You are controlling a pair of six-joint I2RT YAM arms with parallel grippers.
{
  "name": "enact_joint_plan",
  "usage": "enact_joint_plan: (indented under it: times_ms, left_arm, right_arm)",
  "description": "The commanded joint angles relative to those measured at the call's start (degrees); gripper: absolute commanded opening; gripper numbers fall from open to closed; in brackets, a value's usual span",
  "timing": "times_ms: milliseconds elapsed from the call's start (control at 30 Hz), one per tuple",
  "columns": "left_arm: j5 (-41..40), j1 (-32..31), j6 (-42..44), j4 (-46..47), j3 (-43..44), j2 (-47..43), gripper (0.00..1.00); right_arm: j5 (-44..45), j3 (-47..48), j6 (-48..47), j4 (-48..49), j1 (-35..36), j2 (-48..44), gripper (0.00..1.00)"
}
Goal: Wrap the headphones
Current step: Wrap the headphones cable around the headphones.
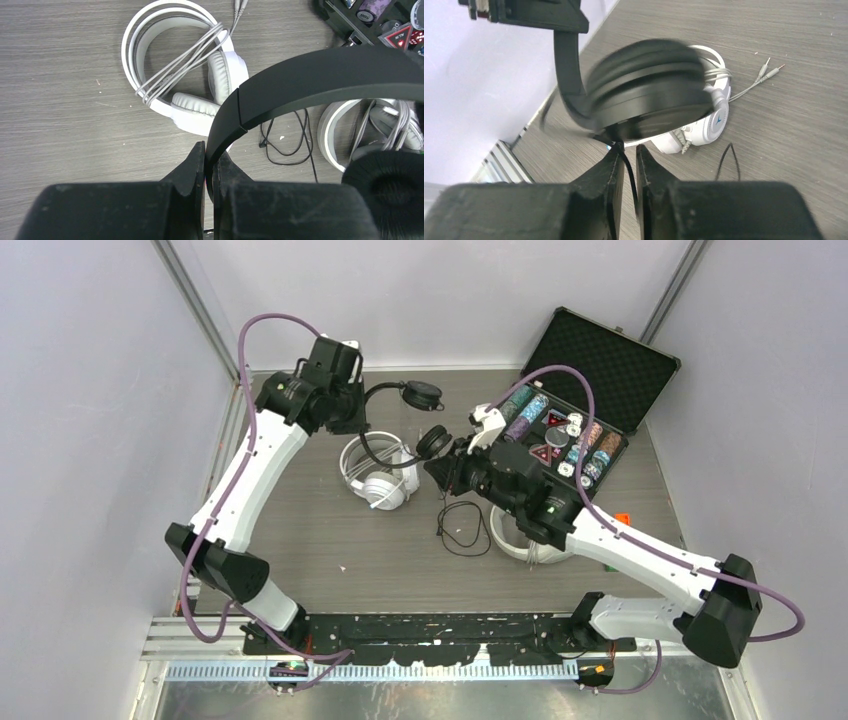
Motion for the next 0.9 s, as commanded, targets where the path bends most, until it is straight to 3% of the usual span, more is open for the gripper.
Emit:
enact_joint_plan:
  times_ms: [0, 167, 333, 500, 733, 867]
  left_arm:
    - [1.22, 0.49, -0.59, 3.14, 1.96, -5.01, 0.00]
    - [-0.75, 0.56, -0.64, 2.88, 2.68, -5.68, 0.00]
    - [3.16, 0.57, -1.53, 4.19, 2.27, -6.17, 0.00]
    - [4.96, 0.73, -1.93, 6.18, 1.10, -7.24, 0.00]
    - [8.20, 1.44, -3.97, 8.50, 0.66, -8.65, 0.00]
    - [10.63, 1.54, -5.88, 10.28, 0.66, -8.65, 0.00]
  right_arm:
    - [4.95, -2.05, 4.69, 4.75, 0.18, -3.12, 0.15]
    - [6.74, -2.99, 8.25, 5.40, 0.16, -3.47, 0.08]
    - [4.83, -1.67, 6.41, 4.80, 0.12, -1.51, 0.07]
    - [-1.70, -4.81, 2.35, 14.04, 0.13, -1.73, 0.11]
    - [-9.92, -16.09, -6.59, 34.94, 0.18, -6.36, 0.41]
    - [-10.24, -18.85, -11.81, 38.46, 0.19, -8.97, 0.58]
